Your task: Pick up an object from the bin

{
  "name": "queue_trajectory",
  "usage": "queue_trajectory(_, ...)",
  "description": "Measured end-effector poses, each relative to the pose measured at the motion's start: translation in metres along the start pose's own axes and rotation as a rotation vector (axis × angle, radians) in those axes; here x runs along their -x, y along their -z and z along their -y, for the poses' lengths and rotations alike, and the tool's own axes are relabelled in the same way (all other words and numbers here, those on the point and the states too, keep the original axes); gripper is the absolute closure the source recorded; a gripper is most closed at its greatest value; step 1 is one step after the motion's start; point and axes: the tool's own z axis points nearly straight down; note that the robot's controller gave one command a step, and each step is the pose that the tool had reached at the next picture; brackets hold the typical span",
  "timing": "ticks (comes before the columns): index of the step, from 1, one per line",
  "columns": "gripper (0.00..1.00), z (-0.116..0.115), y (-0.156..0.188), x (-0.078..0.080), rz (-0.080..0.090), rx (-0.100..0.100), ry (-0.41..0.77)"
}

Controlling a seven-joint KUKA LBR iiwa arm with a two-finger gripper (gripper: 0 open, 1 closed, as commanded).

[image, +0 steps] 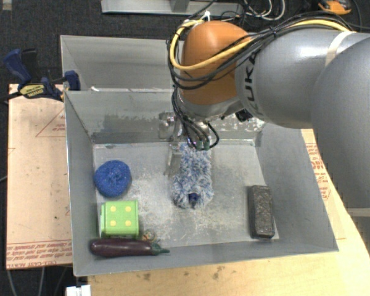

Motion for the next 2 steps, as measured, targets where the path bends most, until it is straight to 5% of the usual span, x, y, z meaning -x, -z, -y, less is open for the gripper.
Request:
queue_trajectory(1,0.00,0.001,0.005,0.001,0.007,0.001,-0.002)
queue_trajectory(2,0.00,0.013,-0.031,-0.048,0.012,0.002,-0.027)
